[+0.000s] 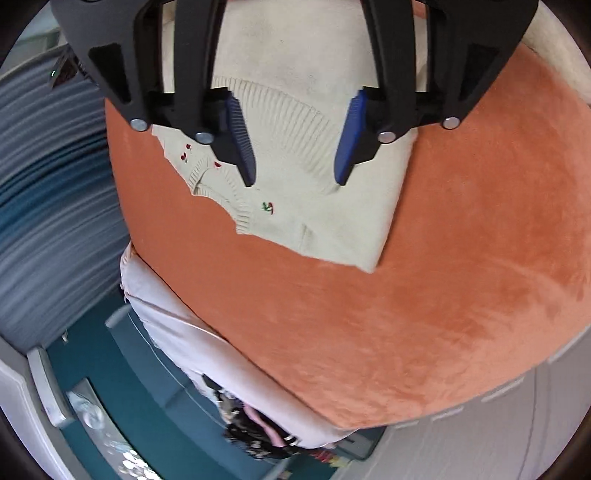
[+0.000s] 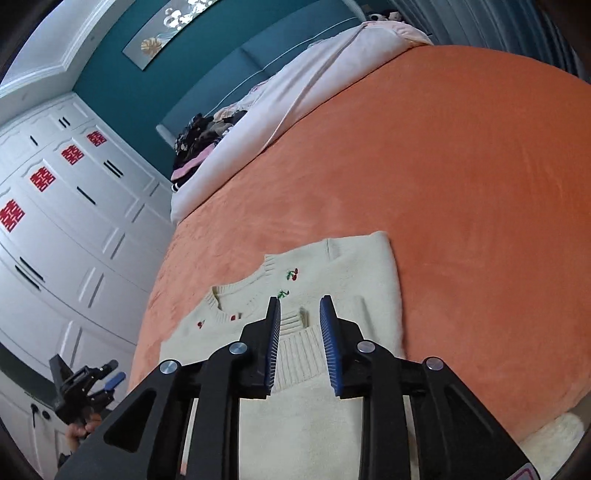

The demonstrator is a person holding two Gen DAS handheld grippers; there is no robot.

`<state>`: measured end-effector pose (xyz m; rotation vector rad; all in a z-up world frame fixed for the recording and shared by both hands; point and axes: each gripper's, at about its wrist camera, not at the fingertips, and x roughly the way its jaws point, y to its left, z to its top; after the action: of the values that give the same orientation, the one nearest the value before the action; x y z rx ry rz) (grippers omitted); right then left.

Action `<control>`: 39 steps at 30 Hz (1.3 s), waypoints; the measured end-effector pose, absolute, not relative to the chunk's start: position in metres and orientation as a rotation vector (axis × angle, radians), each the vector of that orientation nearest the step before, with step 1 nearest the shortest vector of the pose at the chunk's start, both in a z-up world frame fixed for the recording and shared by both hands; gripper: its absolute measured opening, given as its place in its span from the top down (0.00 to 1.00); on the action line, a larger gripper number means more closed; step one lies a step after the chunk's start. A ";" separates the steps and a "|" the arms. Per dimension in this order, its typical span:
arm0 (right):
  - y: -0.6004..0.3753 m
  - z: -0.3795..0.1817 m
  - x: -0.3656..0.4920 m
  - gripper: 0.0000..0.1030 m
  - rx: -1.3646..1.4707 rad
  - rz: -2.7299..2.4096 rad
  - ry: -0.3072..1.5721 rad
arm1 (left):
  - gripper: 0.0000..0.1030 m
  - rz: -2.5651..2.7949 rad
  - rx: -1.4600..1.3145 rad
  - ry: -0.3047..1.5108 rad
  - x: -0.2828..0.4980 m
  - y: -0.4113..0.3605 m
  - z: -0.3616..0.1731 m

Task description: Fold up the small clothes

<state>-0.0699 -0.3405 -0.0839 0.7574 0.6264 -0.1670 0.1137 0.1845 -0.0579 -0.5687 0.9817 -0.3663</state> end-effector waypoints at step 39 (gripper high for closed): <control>-0.402 -0.158 0.038 0.93 0.665 -0.249 0.851 | 0.90 -0.350 -0.329 1.134 0.230 0.115 -0.111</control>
<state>0.0384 -0.4024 -0.1579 0.6654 0.8514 -0.2491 0.2297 0.1145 -0.1105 -0.3285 1.1337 -0.3501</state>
